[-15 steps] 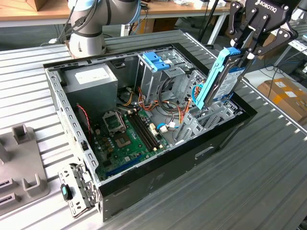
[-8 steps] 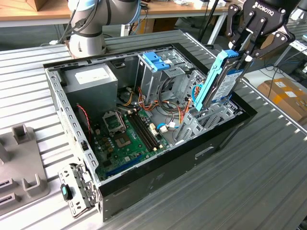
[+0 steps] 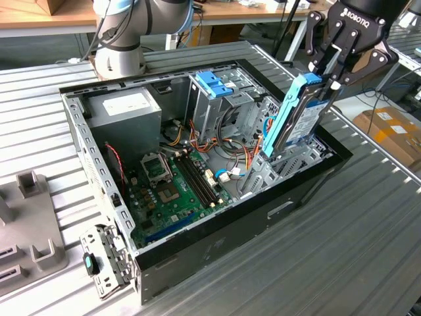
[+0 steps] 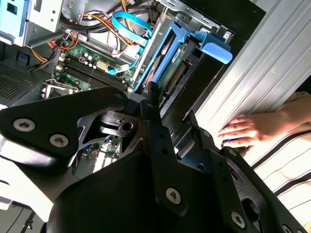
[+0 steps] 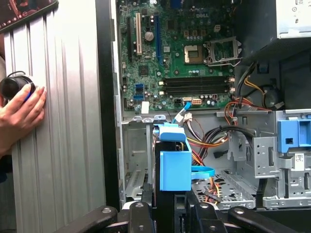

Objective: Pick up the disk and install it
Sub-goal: 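Insert the disk into the insertion slot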

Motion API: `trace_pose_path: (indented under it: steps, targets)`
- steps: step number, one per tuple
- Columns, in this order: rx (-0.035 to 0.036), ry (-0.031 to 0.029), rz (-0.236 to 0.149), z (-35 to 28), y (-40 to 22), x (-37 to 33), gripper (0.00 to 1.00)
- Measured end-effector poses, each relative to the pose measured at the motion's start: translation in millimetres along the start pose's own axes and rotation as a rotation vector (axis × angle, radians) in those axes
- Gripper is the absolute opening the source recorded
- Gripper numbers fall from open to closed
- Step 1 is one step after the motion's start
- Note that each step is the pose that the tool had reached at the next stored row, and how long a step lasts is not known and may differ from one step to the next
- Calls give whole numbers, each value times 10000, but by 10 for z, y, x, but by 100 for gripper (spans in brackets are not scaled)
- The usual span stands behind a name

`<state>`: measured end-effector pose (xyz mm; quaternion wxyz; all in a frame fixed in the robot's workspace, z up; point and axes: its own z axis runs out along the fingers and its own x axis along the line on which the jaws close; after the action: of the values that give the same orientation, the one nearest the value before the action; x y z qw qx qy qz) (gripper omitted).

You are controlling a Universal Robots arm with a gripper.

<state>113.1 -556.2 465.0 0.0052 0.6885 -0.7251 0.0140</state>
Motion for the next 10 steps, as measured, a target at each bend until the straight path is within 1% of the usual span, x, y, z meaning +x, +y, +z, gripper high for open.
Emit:
trace_pose_path:
  steps: [2,10]
  targets:
    - [4,2,1,14,5,1,35]
    - [5,0,1,30,10,1,35]
